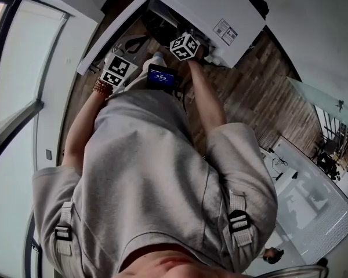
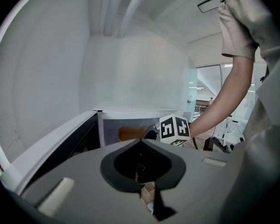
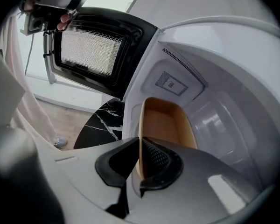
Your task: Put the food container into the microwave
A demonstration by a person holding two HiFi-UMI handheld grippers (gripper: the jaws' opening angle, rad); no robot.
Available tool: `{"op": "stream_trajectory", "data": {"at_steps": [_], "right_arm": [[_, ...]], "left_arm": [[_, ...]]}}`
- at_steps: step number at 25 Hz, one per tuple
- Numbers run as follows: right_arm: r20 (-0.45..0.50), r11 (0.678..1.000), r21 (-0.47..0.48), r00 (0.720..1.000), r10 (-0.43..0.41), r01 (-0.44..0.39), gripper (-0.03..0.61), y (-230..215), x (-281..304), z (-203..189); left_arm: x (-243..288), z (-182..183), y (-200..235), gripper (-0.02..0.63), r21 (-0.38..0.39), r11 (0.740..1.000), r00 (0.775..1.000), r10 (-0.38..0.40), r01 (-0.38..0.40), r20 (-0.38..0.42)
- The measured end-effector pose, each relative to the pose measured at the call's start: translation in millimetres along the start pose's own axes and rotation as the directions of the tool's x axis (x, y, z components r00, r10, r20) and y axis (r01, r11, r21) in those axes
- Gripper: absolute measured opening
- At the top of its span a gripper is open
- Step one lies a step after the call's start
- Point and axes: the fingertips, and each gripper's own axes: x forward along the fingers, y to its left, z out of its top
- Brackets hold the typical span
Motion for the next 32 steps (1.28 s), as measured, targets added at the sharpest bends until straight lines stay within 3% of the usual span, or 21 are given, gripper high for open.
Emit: {"op": "stream_trajectory", "data": {"at_steps": [16,32], "right_arm": [[-0.015,0.999,0.045,1.0,-0.006,0.007,0.034,-2.1,16.0,1.5],[-0.008,0.998,-0.009,0.998,-0.058,0.058,0.064,-9.6,16.2,5.8]], "left_arm": [[10.6,-1.1,9.4,-0.003,-0.015,1.0,1.0,0.011,-0.011,-0.004],[2.5,-5.4,18.6,-0.003,-0.024,1.0,1.0,0.014,-0.014,-0.011]]}}
